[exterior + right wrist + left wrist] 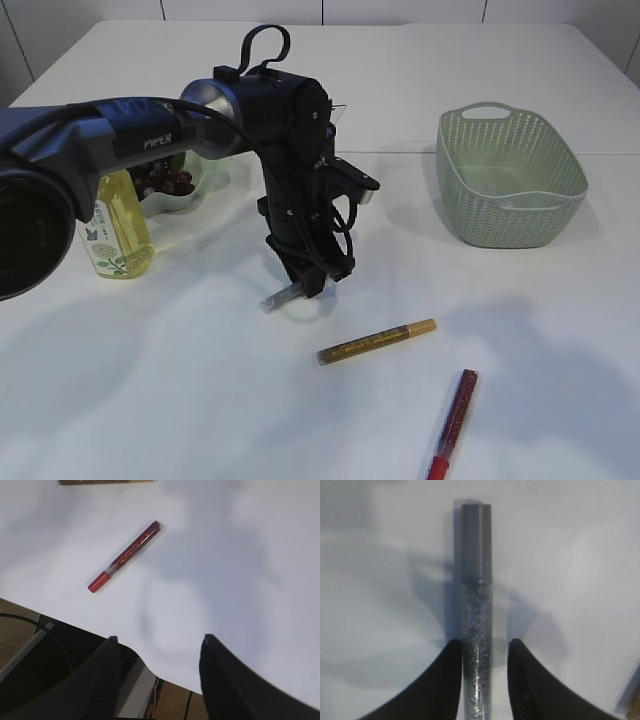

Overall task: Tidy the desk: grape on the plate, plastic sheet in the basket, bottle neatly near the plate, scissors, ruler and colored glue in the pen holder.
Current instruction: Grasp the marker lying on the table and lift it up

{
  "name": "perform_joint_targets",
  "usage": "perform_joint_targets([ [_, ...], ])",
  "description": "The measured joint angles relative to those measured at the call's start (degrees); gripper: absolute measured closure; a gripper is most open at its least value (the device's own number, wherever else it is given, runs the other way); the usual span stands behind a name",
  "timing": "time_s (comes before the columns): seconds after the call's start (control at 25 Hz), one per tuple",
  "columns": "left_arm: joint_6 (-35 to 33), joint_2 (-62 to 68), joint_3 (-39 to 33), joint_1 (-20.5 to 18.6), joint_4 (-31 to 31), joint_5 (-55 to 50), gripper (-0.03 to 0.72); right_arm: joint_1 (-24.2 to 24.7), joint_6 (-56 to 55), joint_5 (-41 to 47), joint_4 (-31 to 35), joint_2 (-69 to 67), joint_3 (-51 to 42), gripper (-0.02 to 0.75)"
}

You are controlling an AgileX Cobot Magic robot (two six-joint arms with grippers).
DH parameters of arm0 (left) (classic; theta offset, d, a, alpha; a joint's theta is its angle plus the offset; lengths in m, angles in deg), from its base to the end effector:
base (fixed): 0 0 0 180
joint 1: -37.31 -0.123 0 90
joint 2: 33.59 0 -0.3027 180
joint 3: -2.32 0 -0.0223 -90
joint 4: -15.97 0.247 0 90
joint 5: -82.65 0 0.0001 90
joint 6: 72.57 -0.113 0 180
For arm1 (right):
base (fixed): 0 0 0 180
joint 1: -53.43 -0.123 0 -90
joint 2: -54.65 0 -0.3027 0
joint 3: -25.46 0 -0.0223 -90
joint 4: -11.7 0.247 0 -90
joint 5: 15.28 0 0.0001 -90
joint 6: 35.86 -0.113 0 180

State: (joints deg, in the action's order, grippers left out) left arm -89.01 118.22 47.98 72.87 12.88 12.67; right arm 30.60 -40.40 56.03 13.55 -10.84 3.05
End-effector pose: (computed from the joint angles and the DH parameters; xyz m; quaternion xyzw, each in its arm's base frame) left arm 0.4179 -0.3058 0.1061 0.4304 0.9016 -0.0309 0.0290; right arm 0.1465 0.0654 0.3241 -0.1540 0.9713 0.0582 0.1715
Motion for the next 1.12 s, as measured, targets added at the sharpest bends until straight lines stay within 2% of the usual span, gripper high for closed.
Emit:
perform_joint_targets([
  [0.56,0.0,0.11,0.08,0.0,0.22,0.0,0.573,0.0,0.0,0.0,0.0,0.0,0.0,0.333],
  [1.12,1.74,0.11,0.23,0.0,0.22,0.0,0.599,0.0,0.0,0.0,-0.08,0.0,0.0,0.333],
])
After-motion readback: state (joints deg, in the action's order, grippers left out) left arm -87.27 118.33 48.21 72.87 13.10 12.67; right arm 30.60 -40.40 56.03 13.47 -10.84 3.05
